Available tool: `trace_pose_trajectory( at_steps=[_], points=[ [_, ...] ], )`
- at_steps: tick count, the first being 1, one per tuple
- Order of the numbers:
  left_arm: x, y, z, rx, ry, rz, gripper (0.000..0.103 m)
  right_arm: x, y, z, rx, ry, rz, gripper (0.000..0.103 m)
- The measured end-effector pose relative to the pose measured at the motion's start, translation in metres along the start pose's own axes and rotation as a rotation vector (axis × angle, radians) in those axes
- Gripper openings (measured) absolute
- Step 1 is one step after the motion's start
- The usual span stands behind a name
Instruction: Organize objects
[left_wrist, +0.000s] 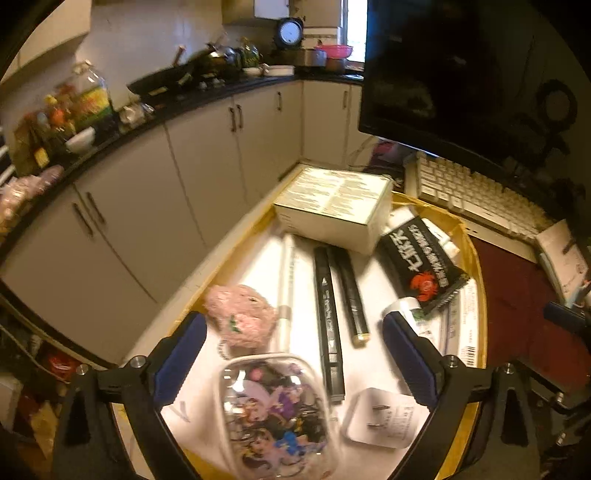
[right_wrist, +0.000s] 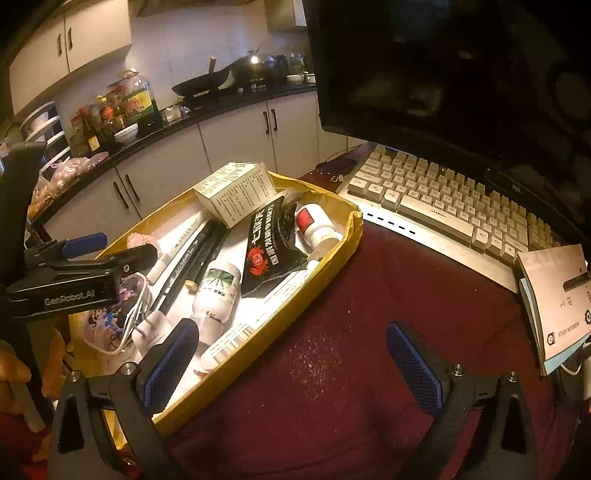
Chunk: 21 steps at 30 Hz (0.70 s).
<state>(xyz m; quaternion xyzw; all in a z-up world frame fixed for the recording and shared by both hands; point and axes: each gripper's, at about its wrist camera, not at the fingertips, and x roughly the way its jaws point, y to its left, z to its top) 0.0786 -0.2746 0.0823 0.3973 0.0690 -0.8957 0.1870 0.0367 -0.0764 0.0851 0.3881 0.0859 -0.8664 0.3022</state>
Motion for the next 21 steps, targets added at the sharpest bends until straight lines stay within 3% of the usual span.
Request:
trace_pose_trajectory(
  at_steps=[4,8,21],
  points=[
    [-0.009,0.002,-0.001,0.008,-0.044,0.091,0.1,-0.005,0.001,-0.006,0.009,-0.007,0.009,0.103],
    [-0.01,0.0,-0.002,0.042,-0.033,0.209,0.103,-0.007,0.004,-0.011,0.009,-0.008,0.016,0.103],
    [-0.012,-0.002,-0.007,0.036,-0.006,0.149,0.103,-0.013,0.01,-0.016,0.012,-0.013,0.025,0.103]
  ],
)
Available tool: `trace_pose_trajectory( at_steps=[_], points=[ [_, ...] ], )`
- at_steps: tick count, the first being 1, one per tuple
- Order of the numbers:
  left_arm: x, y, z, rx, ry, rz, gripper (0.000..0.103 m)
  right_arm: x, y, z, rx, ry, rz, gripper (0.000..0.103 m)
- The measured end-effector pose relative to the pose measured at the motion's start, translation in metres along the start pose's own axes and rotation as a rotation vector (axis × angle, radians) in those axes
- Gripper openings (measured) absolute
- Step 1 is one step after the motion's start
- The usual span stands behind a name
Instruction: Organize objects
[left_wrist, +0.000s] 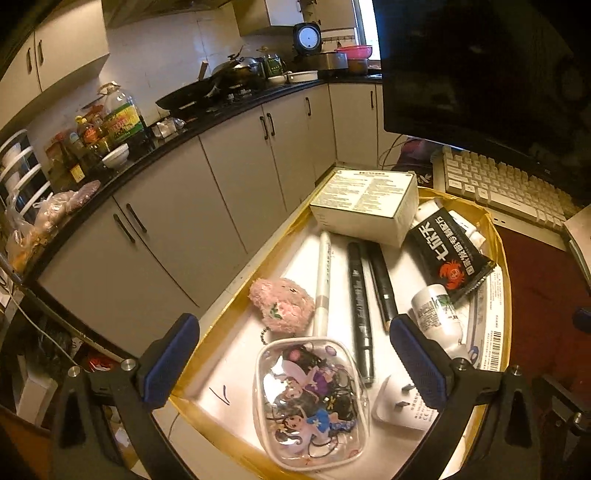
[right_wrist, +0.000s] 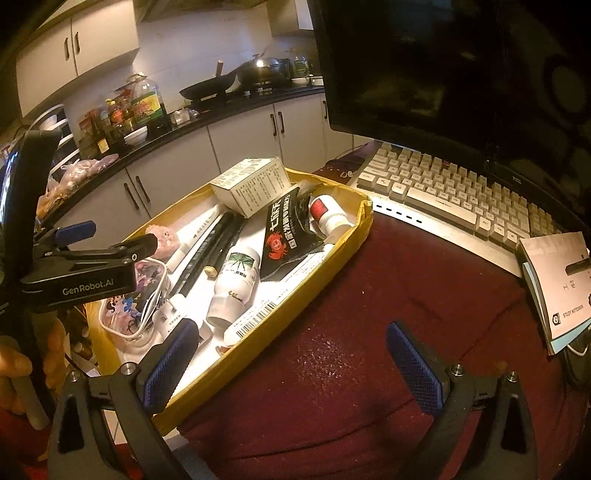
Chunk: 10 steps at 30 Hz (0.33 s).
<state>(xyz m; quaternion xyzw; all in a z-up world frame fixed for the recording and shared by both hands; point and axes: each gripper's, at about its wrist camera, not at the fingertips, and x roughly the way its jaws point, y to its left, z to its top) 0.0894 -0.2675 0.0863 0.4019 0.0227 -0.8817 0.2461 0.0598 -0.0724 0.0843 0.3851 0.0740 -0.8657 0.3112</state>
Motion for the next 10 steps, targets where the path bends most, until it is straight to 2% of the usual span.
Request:
trace_pose_trajectory(
  at_steps=[10],
  points=[
    [-0.001,-0.001,-0.003,-0.008,0.011,-0.048,0.103,0.0,0.016,0.015,-0.031,-0.023,0.013,0.103]
  ],
)
